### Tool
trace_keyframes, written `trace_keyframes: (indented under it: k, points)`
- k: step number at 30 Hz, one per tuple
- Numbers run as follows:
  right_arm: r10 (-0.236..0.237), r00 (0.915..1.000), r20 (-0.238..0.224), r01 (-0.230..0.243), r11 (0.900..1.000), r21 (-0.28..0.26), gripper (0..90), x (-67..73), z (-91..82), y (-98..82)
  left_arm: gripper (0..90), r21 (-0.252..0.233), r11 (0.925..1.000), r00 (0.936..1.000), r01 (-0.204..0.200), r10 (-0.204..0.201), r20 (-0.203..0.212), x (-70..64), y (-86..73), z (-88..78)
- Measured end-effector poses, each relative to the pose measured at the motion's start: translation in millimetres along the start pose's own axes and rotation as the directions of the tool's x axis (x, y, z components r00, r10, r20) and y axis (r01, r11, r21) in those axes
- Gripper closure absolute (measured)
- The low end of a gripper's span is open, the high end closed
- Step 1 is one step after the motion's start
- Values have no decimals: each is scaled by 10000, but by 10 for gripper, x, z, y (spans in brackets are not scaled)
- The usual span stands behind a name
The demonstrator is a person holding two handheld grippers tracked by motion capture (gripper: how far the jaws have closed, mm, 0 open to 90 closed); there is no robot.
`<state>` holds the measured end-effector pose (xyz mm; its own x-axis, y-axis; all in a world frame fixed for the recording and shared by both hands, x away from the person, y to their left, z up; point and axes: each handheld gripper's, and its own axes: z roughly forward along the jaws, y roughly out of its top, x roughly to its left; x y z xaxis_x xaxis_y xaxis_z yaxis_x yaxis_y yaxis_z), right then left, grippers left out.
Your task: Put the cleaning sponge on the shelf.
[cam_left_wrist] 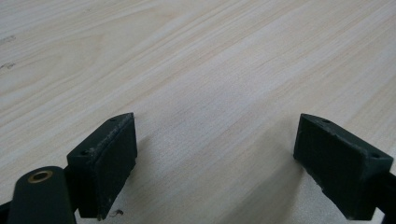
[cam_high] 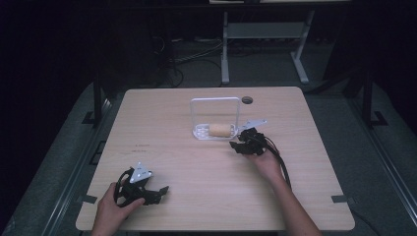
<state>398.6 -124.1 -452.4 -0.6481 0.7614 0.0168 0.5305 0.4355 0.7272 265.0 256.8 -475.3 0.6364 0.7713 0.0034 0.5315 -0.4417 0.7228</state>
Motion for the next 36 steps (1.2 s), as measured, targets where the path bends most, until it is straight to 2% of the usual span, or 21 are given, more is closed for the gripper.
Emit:
trace_keyframes:
  k: [6, 12, 19, 22, 25, 28, 36]
  points:
    - [144, 9998, 143, -144, 9999, -30, 284, -20, -116, -79, 128, 1, 10000, 10000, 32, -32, 9, -2, -1, 0]
    - [187, 9995, 252, -182, 9996, -197, 199, -43, -280, -224, 128, 9, 10000, 10000, -12, 12, 2, 1, 0, 0]
    - [-135, 9979, 639, 138, 9999, -44, 138, -33, -416, -371, 128, -21, 10000, 10000, -10, 10, -4, 1, -1, 2]
    - [-1, 9990, 445, 14, 9996, -296, 137, -40, -480, -432, 129, -18, 10000, 10000, -15, 15, -4, 1, -1, 2]
    - [29, 9980, 625, -14, 9997, -229, 123, -22, -544, -494, 128, -24, 10000, 10000, -10, 10, -5, 1, -1, 2]
    - [197, 9983, 553, -179, 9993, -314, 99, -29, -616, -586, 129, -19, 10000, 10000, -10, 10, -3, 1, -1, 2]
    - [626, 9956, 702, -593, 9971, -469, 53, -57, -840, -844, 129, -26, 10000, 10000, -8, 8, -4, 1, -1, 2]
